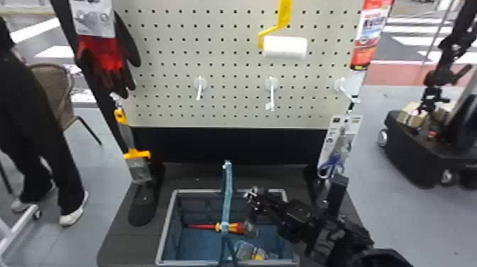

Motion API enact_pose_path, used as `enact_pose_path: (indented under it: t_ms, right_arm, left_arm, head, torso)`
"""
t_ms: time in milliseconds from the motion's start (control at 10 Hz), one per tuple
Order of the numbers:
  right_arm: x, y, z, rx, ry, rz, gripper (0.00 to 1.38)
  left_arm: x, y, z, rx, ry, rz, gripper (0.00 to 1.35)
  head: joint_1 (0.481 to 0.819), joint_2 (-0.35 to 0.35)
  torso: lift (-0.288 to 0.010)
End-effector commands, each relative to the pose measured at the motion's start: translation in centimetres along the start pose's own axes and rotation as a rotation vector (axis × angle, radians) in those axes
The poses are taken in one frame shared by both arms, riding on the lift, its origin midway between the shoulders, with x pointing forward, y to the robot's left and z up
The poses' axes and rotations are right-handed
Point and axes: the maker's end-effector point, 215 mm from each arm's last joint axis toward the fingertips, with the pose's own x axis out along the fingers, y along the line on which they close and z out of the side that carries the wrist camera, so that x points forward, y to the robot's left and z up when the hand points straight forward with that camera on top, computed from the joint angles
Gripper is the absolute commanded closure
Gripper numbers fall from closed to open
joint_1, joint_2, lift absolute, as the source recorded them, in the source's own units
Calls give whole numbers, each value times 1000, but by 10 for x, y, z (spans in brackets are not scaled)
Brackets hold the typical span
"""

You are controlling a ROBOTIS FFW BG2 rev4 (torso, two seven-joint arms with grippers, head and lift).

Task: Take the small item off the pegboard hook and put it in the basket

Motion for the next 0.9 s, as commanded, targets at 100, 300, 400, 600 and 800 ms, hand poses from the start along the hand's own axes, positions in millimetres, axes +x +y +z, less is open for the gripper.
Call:
enact_pose_path:
  t_ms: [100, 300, 400, 600, 800]
  right_arm:
    - [0, -2, 1, -2, 2, -1, 188]
    - [0, -2, 5, -8, -5, -1, 107]
    - [0, -2, 5, -9, -3, 0, 121]
    - [0, -3, 7, -10, -6, -1, 121]
    - [0, -3, 7, -9, -7, 0, 121]
  left_arm:
    - [0, 0, 0, 0, 0, 0, 174]
    - [0, 0, 0, 0, 0, 0, 174]
    - [0, 0, 0, 1, 0, -1, 174]
    - [0, 0, 0, 1, 0, -1, 174]
    - [0, 0, 0, 0, 0, -1, 174]
  head:
    - [549, 0]
    - [549, 0]
    - [549, 0]
    - [549, 0]
    - [549, 0]
  torso:
    - [-100]
    - [-100]
    - [-100]
    - [-100]
    - [-100]
